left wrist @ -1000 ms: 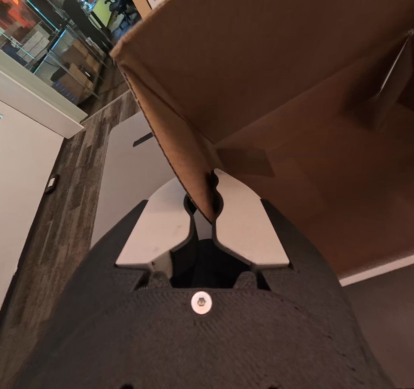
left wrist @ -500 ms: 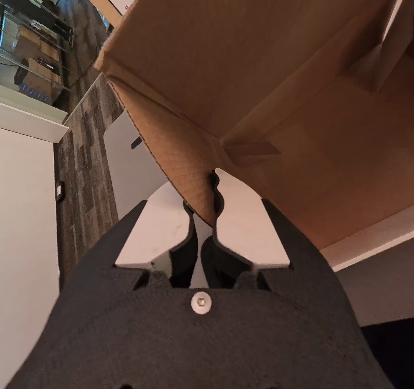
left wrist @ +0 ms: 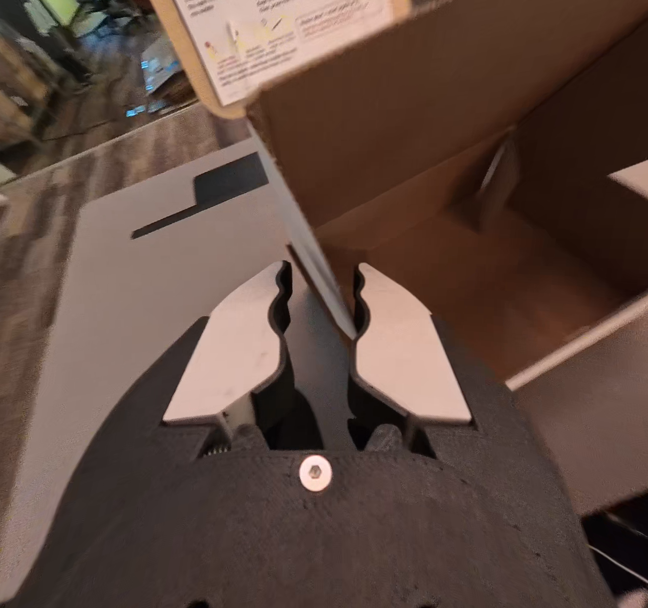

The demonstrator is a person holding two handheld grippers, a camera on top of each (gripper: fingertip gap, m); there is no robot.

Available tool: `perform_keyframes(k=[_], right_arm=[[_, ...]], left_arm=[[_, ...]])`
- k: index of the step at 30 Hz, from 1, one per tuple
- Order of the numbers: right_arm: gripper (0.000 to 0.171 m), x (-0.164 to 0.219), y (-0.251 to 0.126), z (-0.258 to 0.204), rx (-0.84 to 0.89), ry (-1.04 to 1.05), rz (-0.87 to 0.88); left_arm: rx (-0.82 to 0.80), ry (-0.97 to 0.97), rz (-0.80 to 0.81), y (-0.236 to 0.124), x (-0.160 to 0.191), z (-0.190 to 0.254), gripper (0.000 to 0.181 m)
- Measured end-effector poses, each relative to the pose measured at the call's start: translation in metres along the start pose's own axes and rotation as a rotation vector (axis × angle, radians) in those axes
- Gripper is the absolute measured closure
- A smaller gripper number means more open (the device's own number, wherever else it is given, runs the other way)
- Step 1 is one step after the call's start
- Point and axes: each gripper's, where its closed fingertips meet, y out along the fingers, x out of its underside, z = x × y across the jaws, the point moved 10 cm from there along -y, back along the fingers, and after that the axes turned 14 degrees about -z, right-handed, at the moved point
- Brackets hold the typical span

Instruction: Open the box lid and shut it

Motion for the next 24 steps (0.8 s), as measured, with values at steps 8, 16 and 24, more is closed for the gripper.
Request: perform_keyframes(k=[8, 16, 24], right_arm=[[0.166, 0.08, -0.03, 0.093, 0.121, -0.361, 0.467], [0.164, 0.092, 0.077, 0.115, -0.025, -0.203, 0.132], [0.152, 0.101, 0.115, 0.065, 0.021, -0.31, -0.163]], left_arm=[[0.788, -0.291, 0.224, 0.014, 0.045, -0.076, 0.155], [1.152, -0.385, 0.528, 0.027, 0.052, -0.108, 0.166], [0.644, -0.359, -0.189, 0.142, 0.072, -0.151, 0.181]])
